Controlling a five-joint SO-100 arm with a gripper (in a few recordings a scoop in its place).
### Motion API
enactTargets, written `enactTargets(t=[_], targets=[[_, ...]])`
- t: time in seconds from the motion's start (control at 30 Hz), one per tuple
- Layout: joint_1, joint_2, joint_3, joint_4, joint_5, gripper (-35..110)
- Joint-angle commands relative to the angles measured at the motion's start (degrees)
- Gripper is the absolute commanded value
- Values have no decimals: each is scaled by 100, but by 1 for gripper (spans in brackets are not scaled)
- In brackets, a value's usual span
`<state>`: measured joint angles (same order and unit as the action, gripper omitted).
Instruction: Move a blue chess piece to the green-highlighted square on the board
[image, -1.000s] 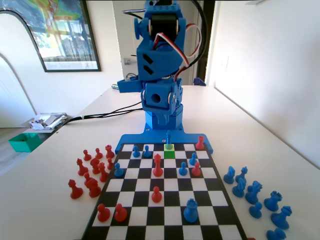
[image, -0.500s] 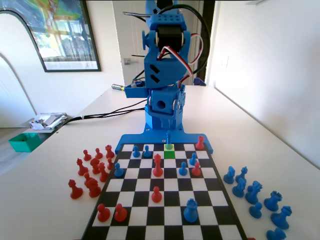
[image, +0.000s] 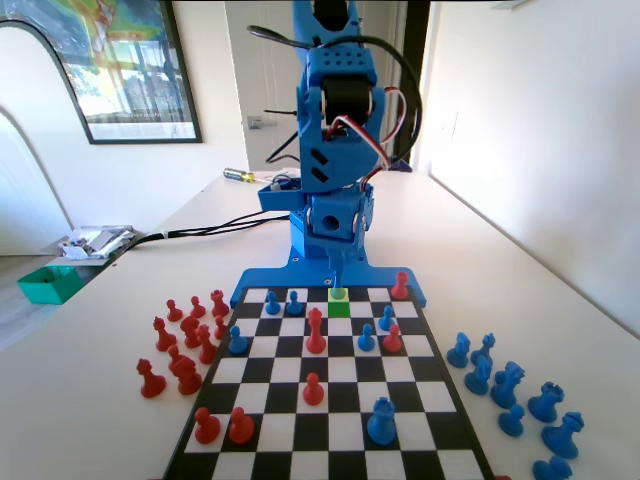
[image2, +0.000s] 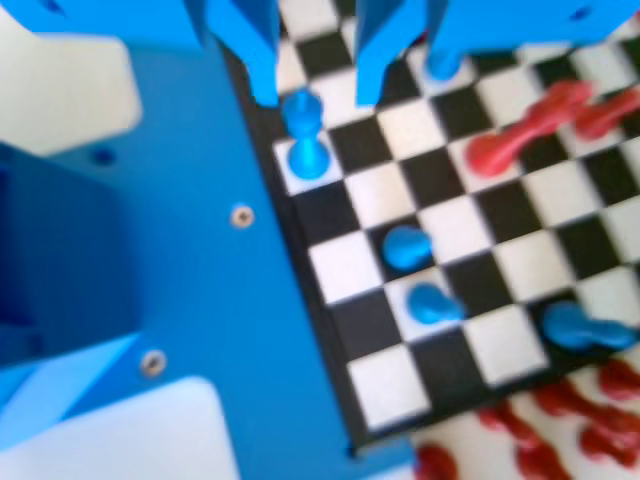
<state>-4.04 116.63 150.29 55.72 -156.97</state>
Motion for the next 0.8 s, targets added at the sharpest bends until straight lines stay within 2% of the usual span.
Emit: enactTargets(t=[0.0, 0.37, 0.77], targets=[[-167, 88, 123, -202, 9, 14], [-202, -114, 527, -923, -9, 14], [-202, -202, 642, -1169, -53, 11]])
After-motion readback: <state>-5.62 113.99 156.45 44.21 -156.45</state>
